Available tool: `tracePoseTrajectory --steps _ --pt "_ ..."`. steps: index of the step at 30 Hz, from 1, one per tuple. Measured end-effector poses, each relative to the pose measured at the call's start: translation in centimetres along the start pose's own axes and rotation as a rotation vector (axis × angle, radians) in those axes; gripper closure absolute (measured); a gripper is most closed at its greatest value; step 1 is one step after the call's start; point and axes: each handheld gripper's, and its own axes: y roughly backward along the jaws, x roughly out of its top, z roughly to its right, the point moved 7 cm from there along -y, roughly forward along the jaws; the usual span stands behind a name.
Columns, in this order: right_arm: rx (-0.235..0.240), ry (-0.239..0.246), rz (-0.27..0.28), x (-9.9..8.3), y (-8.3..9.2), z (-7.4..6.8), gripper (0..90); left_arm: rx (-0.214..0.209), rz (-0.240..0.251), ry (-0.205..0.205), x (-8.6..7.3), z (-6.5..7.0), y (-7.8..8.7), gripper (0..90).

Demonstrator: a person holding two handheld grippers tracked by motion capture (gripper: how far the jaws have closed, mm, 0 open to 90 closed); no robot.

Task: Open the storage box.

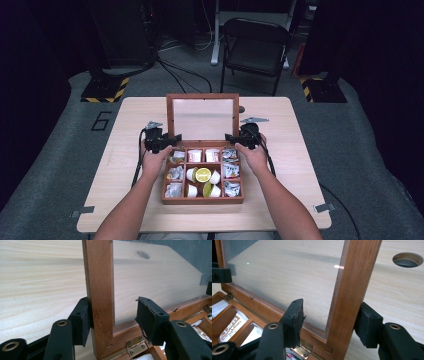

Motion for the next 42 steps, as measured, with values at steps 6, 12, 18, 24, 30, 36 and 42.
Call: tracePoseTrajectory --steps 6,12,18,24,30,36,42 --pt "-0.004 -0.012 0.005 -0.1 -0.1 0.1 44.1 -0.011 0.001 0.011 -0.1 -0.2 -0.2 46.2" --pt "0.001 -0.035 0.002 -0.2 -0.3 0.2 43.8 -0.02 -0.001 0.024 -0.1 -0.3 -0.3 46.1" --pt "-0.003 -0.038 0.001 -0.2 -0.3 0.2 43.7 -0.021 0.003 0.031 -0.1 -0.4 -0.4 46.1" --pt "-0.001 -0.052 -0.001 -0.3 -0.3 0.3 43.6 -0.022 0.001 0.037 -0.2 -0.4 -0.5 46.0" --pt "0.008 -0.072 -0.004 -0.4 -0.6 0.5 43.4 -0.012 -0.004 0.043 -0.3 -0.5 -0.6 44.9" --pt "0.0 -0.1 -0.014 -0.6 -0.7 0.6 41.9 0.027 -0.013 0.027 -0.4 -0.5 -0.9 42.2" --pt "-0.009 -0.129 -0.031 -1.0 -1.0 0.8 41.2 0.004 -0.015 0.109 -0.7 -0.8 -1.3 42.2"
